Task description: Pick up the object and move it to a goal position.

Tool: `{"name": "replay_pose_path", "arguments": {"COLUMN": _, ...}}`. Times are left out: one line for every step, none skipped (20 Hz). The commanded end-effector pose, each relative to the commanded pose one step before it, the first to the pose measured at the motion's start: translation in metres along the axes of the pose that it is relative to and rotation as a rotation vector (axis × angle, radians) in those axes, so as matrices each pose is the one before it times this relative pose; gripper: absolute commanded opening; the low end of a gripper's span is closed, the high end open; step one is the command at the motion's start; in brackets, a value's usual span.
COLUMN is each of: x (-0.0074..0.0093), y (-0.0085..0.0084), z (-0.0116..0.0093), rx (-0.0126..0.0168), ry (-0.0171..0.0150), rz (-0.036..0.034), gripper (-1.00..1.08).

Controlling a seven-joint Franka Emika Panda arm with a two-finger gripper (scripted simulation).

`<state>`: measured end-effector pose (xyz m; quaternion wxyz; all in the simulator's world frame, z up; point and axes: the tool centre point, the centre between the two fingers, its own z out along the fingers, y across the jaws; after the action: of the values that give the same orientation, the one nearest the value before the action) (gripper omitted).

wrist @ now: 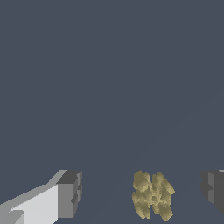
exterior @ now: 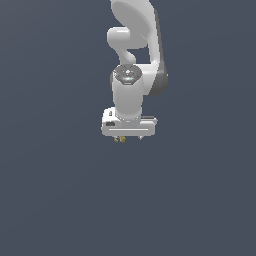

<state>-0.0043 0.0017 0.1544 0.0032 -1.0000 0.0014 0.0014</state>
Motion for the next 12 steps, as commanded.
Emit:
{"name": "replay_pose_path", "arguments": {"x": 0.00000, "y": 0.00001, "z": 0.00000, "rx": 0.00000, "ry": 0.00000, "rz": 0.00000, "gripper": 1.00}}
{"name": "replay_pose_path", "arguments": {"x": -0.00021, "y": -0.00016, "z": -0.00003, "rx": 0.00057, "ry": -0.00034, "rz": 0.00019, "gripper": 1.00}}
{"name": "replay_pose_path", "arguments": {"x": -0.00056, "y": -0.00025, "z": 0.00009, "rx": 0.00220, "ry": -0.00131, "rz": 0.00077, "gripper": 1.00}}
{"name": "replay_pose_path", "arguments": {"x": -0.00089, "y": -0.00049, "z": 0.00005, "rx": 0.00342, "ry": -0.00203, "rz": 0.00115, "gripper": 1.00}}
{"name": "replay_pose_path", "arguments": {"x": -0.00116, "y": -0.00076, "z": -0.00004, "rx": 0.00462, "ry": -0.00274, "rz": 0.00145, "gripper": 1.00}}
{"name": "replay_pose_path", "arguments": {"x": -0.00124, "y": -0.00102, "z": -0.00018, "rx": 0.00569, "ry": -0.00337, "rz": 0.00158, "gripper": 1.00}}
{"name": "replay_pose_path", "arguments": {"x": -0.00090, "y": -0.00108, "z": -0.00038, "rx": 0.00513, "ry": -0.00302, "rz": 0.00114, "gripper": 1.00}}
{"name": "replay_pose_path", "arguments": {"x": -0.00044, "y": -0.00102, "z": -0.00054, "rx": 0.00396, "ry": -0.00233, "rz": 0.00056, "gripper": 1.00}}
{"name": "replay_pose_path", "arguments": {"x": -0.00002, "y": -0.00083, "z": -0.00058, "rx": 0.00260, "ry": -0.00152, "rz": 0.00004, "gripper": 1.00}}
{"name": "replay_pose_path", "arguments": {"x": 0.00021, "y": -0.00056, "z": -0.00051, "rx": 0.00117, "ry": -0.00068, "rz": -0.00026, "gripper": 1.00}}
{"name": "replay_pose_path", "arguments": {"x": 0.00022, "y": -0.00009, "z": -0.00033, "rx": 0.00000, "ry": 0.00000, "rz": 0.00000, "gripper": 1.00}}
{"name": "replay_pose_path", "arguments": {"x": 0.00012, "y": 0.00022, "z": 0.00017, "rx": 0.00000, "ry": 0.00000, "rz": 0.00000, "gripper": 1.00}}
